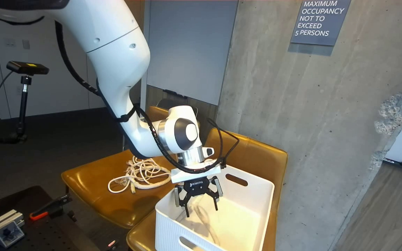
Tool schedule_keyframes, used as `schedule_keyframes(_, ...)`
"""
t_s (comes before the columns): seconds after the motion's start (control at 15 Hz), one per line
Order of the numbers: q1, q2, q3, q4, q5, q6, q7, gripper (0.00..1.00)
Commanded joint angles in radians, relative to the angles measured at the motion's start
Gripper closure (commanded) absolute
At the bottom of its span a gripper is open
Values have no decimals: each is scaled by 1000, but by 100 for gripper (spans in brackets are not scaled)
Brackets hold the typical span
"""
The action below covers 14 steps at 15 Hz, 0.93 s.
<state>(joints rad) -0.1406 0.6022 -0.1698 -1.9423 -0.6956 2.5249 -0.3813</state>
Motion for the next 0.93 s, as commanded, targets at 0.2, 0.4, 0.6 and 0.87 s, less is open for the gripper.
schedule_keyframes(0.2,-49,151,8,135,36,2,-21,0)
schedule_keyframes(0.4,-90,231,28,242,102,-28,-74,0)
schedule_keyframes(0.6,-128,304,41,351,182,-62,-154,0)
schedule_keyframes(0.87,-164,391,54,499,266,-142,-254,26)
